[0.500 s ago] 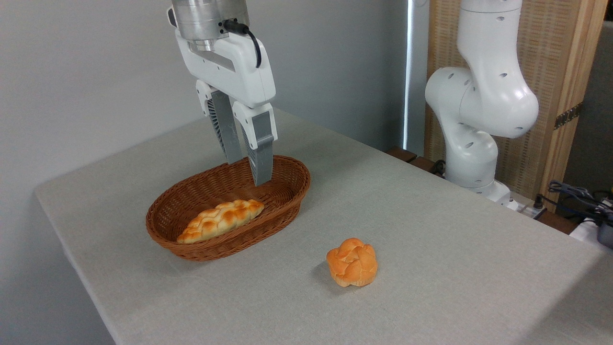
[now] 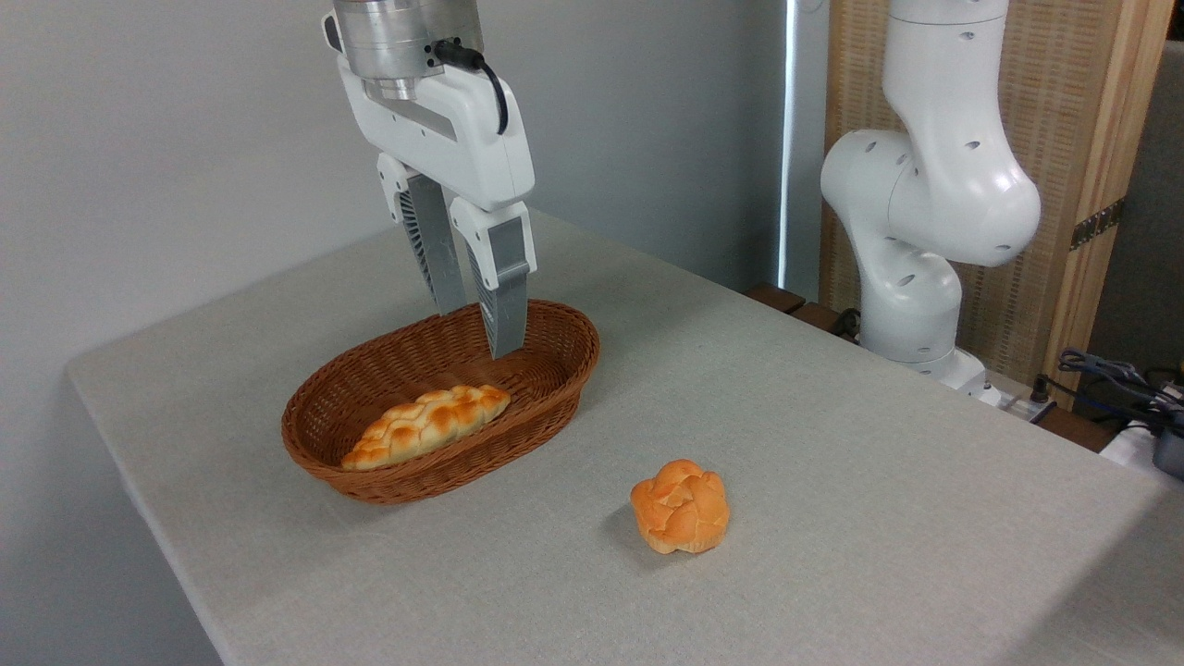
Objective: Put bread into the basket
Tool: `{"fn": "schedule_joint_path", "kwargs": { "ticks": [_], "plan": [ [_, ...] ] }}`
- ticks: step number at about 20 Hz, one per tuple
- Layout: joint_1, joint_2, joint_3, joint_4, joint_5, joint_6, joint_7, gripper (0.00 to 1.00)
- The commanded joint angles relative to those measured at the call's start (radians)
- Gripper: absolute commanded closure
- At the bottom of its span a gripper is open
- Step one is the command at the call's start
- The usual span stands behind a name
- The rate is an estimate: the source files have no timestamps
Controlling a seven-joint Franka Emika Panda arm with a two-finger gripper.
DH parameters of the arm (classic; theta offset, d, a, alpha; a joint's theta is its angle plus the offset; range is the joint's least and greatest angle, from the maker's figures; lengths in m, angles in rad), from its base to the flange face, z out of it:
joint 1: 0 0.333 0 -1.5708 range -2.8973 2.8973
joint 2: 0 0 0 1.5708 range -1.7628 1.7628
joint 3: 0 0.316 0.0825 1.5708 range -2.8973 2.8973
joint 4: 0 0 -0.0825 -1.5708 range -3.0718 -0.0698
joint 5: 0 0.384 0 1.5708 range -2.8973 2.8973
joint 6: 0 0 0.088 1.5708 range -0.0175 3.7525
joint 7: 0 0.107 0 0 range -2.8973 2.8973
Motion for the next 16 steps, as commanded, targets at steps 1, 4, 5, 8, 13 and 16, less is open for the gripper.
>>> {"fn": "schedule_joint_path", "kwargs": {
  "ticks": [1,4,5,8,13,16],
  "plan": [
    [0.004,-0.014,0.0,-0.014,-0.015,-0.004,-0.007,0.0],
    [0.004,-0.014,0.0,-0.014,-0.016,-0.004,-0.005,0.0],
    [0.006,-0.016,0.0,-0.017,-0.015,-0.004,-0.003,0.0],
    [0.009,-0.025,0.001,-0.032,-0.015,-0.002,0.003,0.0],
    [0.009,-0.114,0.021,-0.188,-0.001,0.065,0.012,0.0],
    [0.021,-0.181,0.034,-0.297,0.004,0.125,0.02,0.0]
  ]
}}
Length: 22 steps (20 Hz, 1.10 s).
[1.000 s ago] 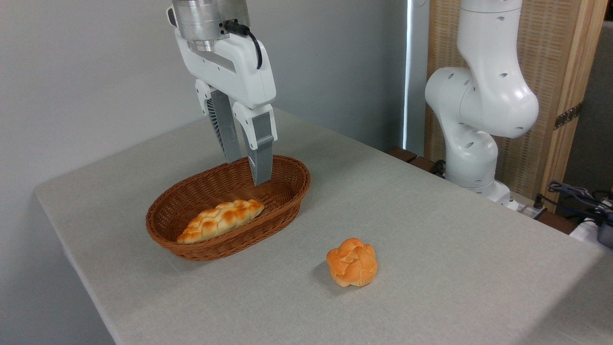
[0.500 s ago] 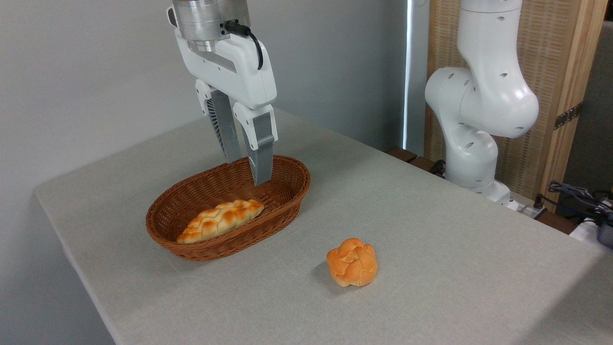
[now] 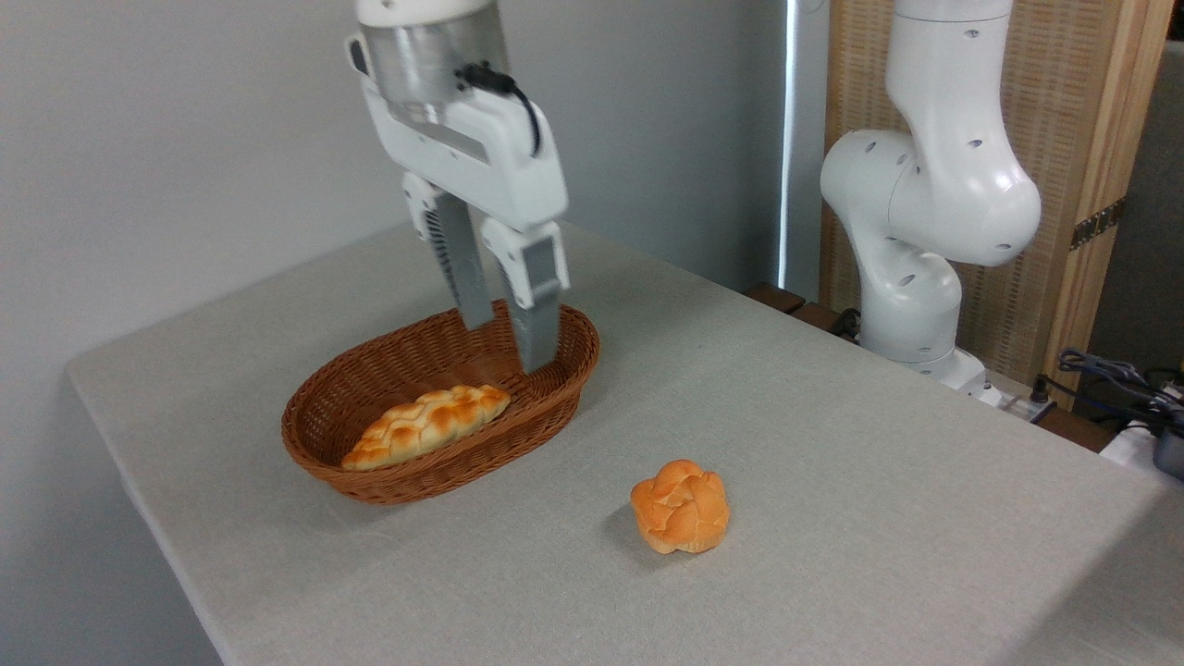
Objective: Put bread into the basket
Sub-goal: 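Move the open gripper over the round orange bun and lower it, then close the gripper fingers around the round orange bun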
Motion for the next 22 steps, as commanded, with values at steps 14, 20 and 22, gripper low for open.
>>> {"fn": "schedule_joint_path", "kwargs": {
  "ticks": [14,20,22],
  "plan": [
    [0.028,-0.237,0.181,-0.567,0.005,0.396,0.181,0.0],
    [0.024,-0.226,0.18,-0.597,0.005,0.398,0.181,0.0],
    [0.022,-0.224,0.178,-0.604,0.005,0.399,0.181,0.0]
  ]
}}
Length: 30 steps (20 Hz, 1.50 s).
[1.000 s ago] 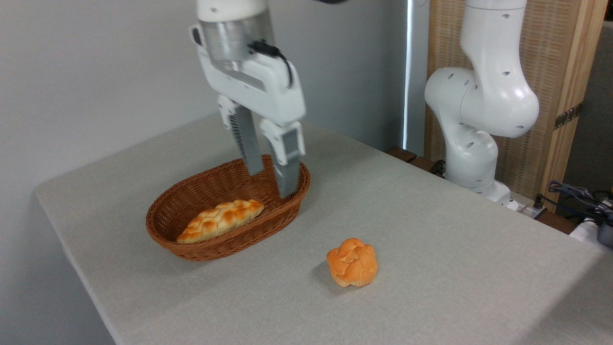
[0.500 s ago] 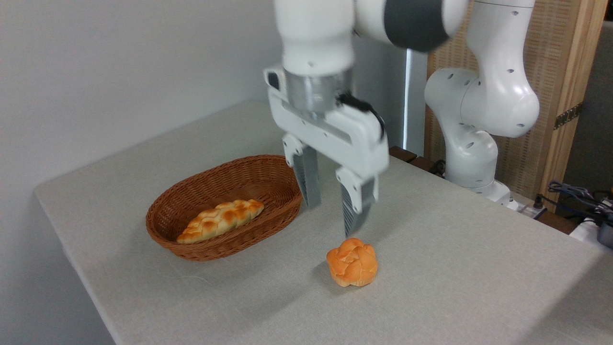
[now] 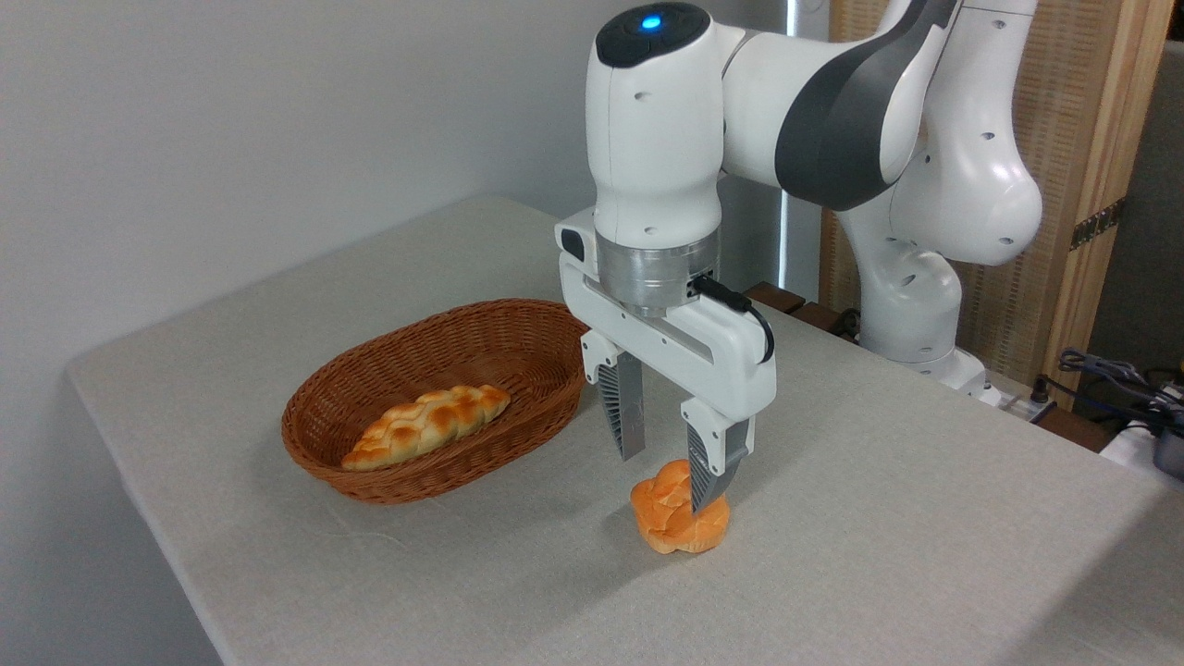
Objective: Put bread into the basket
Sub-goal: 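Close the gripper fingers around the round orange bun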
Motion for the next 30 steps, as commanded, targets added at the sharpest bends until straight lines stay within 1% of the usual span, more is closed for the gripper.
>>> {"fn": "schedule_joint_path", "kwargs": {
  "ticks": [1,3,5,6,13,17,24,25,26,27,28,30],
  "plan": [
    [-0.004,-0.021,-0.003,-0.039,0.005,0.021,0.01,0.0],
    [-0.004,-0.018,-0.003,-0.043,0.017,0.023,0.012,0.0],
    [-0.004,-0.016,-0.004,-0.051,0.073,0.023,0.01,0.0],
    [-0.005,-0.016,-0.004,-0.051,0.078,0.023,0.01,0.0],
    [-0.008,-0.009,-0.004,-0.06,0.08,0.026,0.01,0.0],
    [-0.011,-0.007,-0.006,-0.094,0.08,0.069,0.009,0.0],
    [-0.011,-0.001,-0.006,-0.097,0.081,0.093,0.01,0.0],
    [-0.011,-0.001,-0.006,-0.096,0.081,0.093,0.01,0.05],
    [-0.011,-0.001,-0.006,-0.096,0.081,0.095,0.01,0.22],
    [-0.011,-0.001,-0.006,-0.096,0.081,0.095,0.01,0.28],
    [-0.011,-0.001,-0.006,-0.096,0.081,0.095,0.012,0.44],
    [-0.011,0.0,-0.006,-0.096,0.081,0.093,0.012,0.58]
  ]
}}
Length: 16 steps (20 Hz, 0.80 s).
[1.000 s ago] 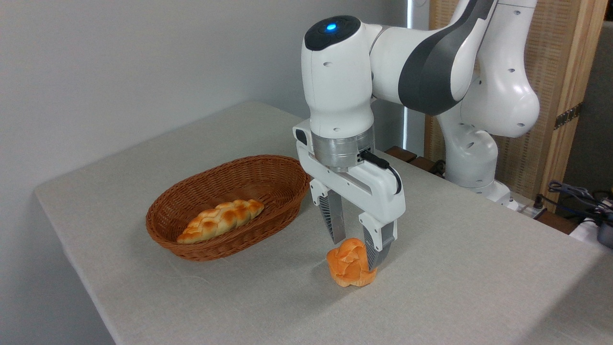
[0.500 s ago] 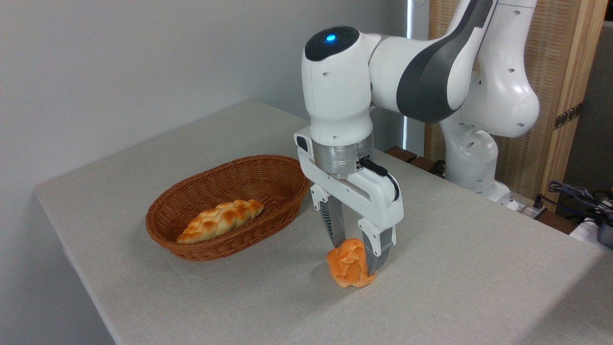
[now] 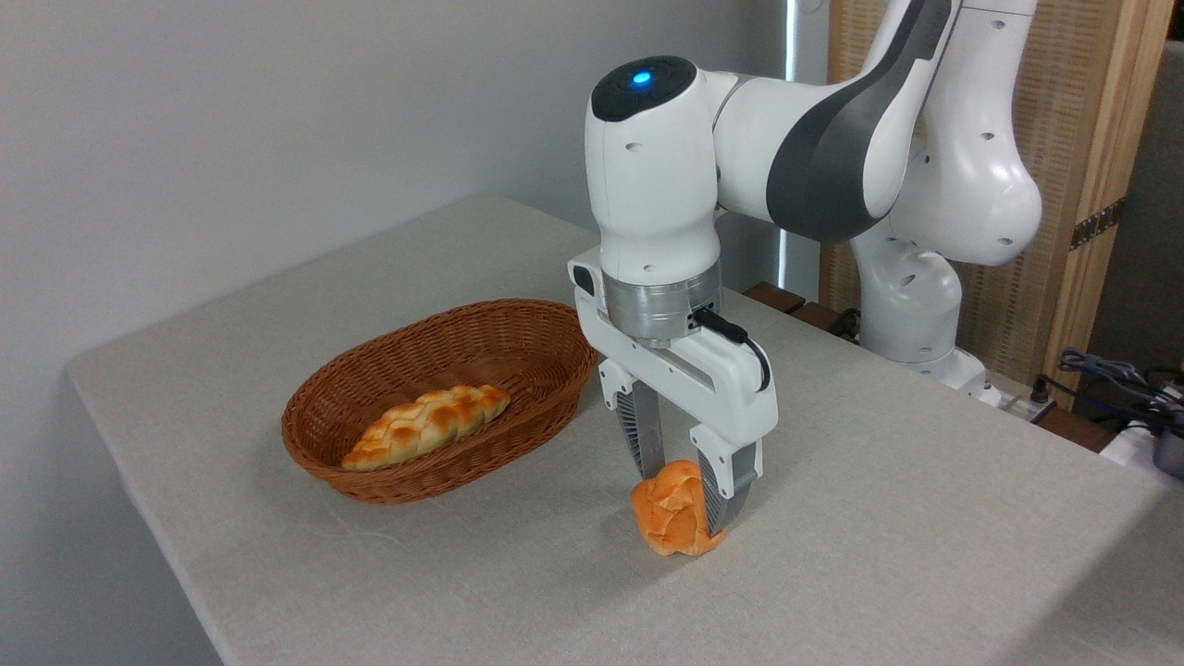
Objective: Put bread into the basket
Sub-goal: 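Close the gripper fingers around the round orange bun, then lift the bun and carry it over the wicker basket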
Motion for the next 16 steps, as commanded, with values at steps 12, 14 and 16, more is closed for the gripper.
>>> {"fn": "schedule_joint_path", "kwargs": {
  "ticks": [12,14,16],
  "plan": [
    [-0.002,-0.004,0.0,-0.011,0.018,0.025,0.012,0.59],
    [-0.003,-0.004,0.0,-0.009,0.023,0.023,0.012,0.62],
    [-0.005,-0.006,-0.001,0.001,0.023,0.014,0.012,0.62]
  ]
}}
